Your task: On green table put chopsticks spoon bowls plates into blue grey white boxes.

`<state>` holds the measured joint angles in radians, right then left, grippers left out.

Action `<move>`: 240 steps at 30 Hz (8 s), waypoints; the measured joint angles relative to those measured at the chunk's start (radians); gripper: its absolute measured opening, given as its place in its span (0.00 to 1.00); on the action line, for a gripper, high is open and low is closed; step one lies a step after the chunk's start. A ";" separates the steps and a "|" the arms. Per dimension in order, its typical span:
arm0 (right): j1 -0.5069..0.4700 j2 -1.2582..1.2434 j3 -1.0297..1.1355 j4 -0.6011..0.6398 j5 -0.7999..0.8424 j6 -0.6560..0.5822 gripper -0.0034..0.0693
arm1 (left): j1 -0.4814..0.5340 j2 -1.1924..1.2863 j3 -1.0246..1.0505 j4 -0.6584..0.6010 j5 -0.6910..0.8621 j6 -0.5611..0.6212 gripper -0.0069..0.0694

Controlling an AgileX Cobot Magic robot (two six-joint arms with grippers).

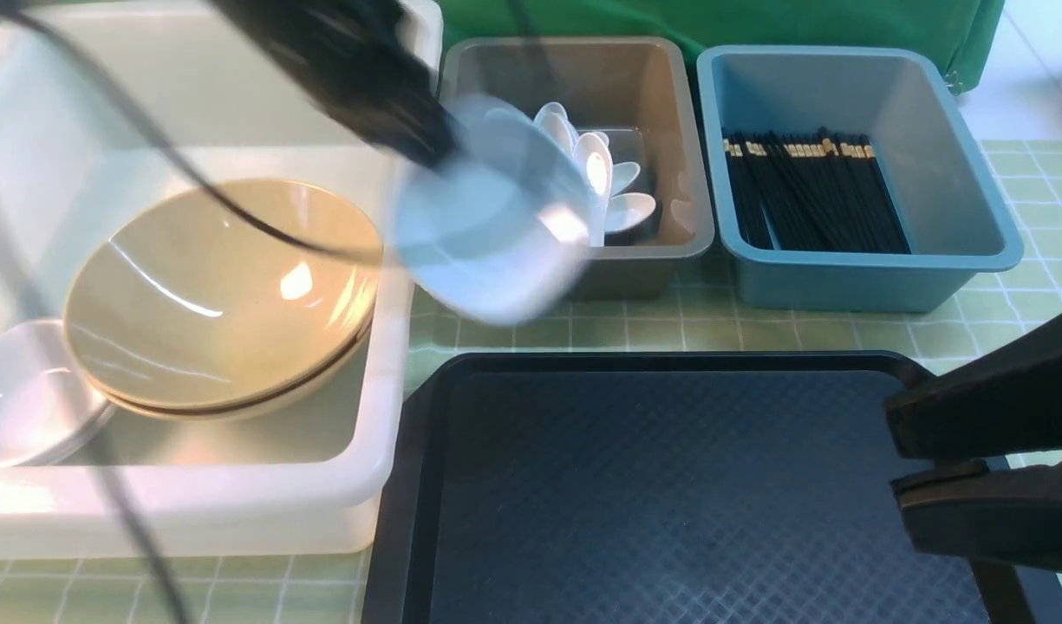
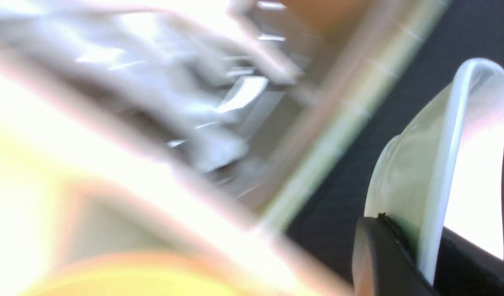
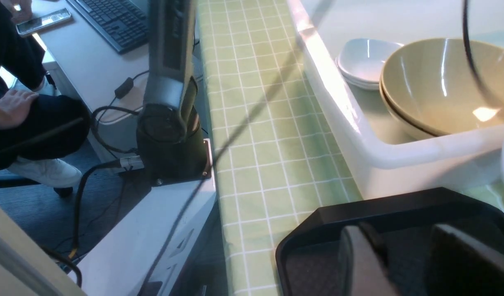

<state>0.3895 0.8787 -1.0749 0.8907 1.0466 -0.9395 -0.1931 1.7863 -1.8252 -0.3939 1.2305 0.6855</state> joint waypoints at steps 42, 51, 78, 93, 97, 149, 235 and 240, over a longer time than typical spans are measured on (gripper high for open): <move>0.000 0.000 0.000 0.006 -0.050 0.024 0.37 | 0.759 -0.195 0.656 0.176 -0.305 -0.465 0.14; 0.000 0.000 0.000 0.006 -0.050 0.024 0.37 | 0.686 -0.174 0.656 0.389 -0.306 -0.622 0.54; 0.000 0.003 0.000 -0.274 -0.255 0.274 0.34 | 0.083 -0.708 0.657 0.155 -0.237 -0.328 0.73; 0.000 -0.059 0.049 -1.042 -0.105 1.016 0.08 | -0.038 -0.970 0.967 -0.015 -0.370 -0.325 0.09; 0.000 -0.310 0.221 -1.061 -0.261 1.074 0.08 | -0.049 -1.077 1.052 -0.045 -0.367 -0.388 0.09; 0.000 -0.895 0.719 -1.109 -0.457 1.249 0.14 | -0.030 -1.673 1.473 0.236 -0.743 -0.568 0.09; -0.585 -0.896 1.084 -1.130 -0.771 1.076 0.24 | 0.176 -1.799 1.846 0.466 -0.874 -0.728 0.09; -0.585 -0.896 1.084 -1.130 -0.771 1.076 0.25 | 0.176 -1.799 1.846 0.466 -0.874 -0.728 0.09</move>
<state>-0.1951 -0.0171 0.0093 -0.2389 0.2757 0.1367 -0.0166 -0.0131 0.0210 0.0718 0.3568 -0.0421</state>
